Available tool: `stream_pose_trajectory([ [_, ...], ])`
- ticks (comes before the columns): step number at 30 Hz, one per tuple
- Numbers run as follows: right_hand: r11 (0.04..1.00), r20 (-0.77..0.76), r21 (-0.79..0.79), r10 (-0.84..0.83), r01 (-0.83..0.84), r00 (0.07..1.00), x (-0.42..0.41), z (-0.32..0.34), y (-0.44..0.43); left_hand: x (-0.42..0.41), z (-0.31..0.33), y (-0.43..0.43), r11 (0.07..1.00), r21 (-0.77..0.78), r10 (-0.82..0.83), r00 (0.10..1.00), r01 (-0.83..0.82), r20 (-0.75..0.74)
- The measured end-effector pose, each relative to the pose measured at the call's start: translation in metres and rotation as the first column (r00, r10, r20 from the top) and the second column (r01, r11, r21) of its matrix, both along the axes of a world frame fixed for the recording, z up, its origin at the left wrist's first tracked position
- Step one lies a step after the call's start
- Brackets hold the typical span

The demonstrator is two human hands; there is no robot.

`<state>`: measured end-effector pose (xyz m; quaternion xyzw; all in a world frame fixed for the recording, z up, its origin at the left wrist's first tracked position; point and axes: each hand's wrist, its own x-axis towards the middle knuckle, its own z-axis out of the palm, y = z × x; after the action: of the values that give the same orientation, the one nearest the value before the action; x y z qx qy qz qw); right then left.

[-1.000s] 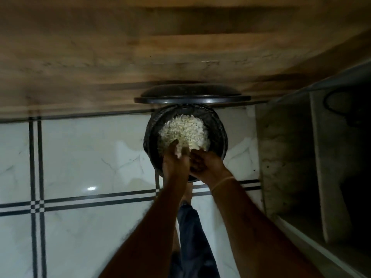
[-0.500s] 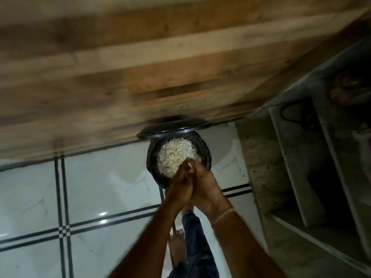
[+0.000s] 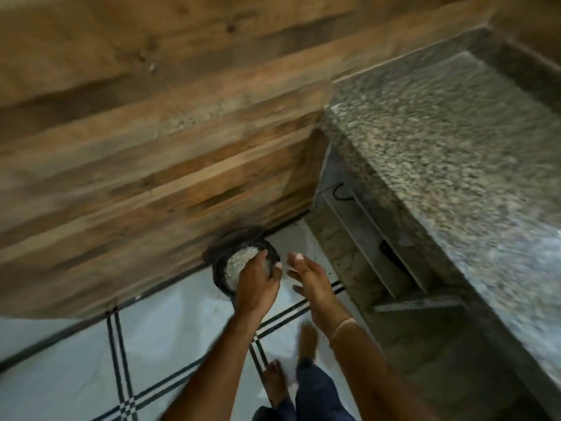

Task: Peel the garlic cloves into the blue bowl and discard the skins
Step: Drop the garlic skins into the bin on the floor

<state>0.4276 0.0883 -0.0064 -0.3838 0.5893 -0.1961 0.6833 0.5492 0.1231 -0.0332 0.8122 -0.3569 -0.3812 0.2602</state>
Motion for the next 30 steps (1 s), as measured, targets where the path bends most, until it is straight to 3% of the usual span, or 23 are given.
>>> stream_pose_trajectory([
  [6, 0.947, -0.118, -0.303, -0.146, 0.104, 0.982, -0.132, 0.039, 0.039, -0.105, 0.044, 0.003, 0.945, -0.086, -0.313, 0.948, 0.317, 0.053],
  [11, 0.845, -0.236, -0.5, -0.347, 0.192, 0.908, -0.254, 0.044, 0.063, -0.227, 0.063, -0.003, 0.819, -0.147, -0.528, 0.829, 0.555, 0.186],
  [15, 0.776, -0.311, -0.587, -0.482, 0.233, 0.819, -0.36, 0.046, 0.076, -0.335, 0.069, -0.012, 0.722, -0.203, -0.63, 0.75, 0.662, 0.202],
  [21, 0.776, -0.4, -0.557, -0.564, 0.297, 0.723, -0.497, 0.023, 0.079, -0.475, 0.067, -0.028, 0.625, -0.153, -0.74, 0.643, 0.766, 0.198],
  [30, 0.858, -0.706, -0.488, -0.497, 0.162, 0.505, -0.62, 0.006, 0.05, -0.597, 0.046, -0.072, 0.64, -0.046, -0.731, 0.626, 0.767, 0.272],
])
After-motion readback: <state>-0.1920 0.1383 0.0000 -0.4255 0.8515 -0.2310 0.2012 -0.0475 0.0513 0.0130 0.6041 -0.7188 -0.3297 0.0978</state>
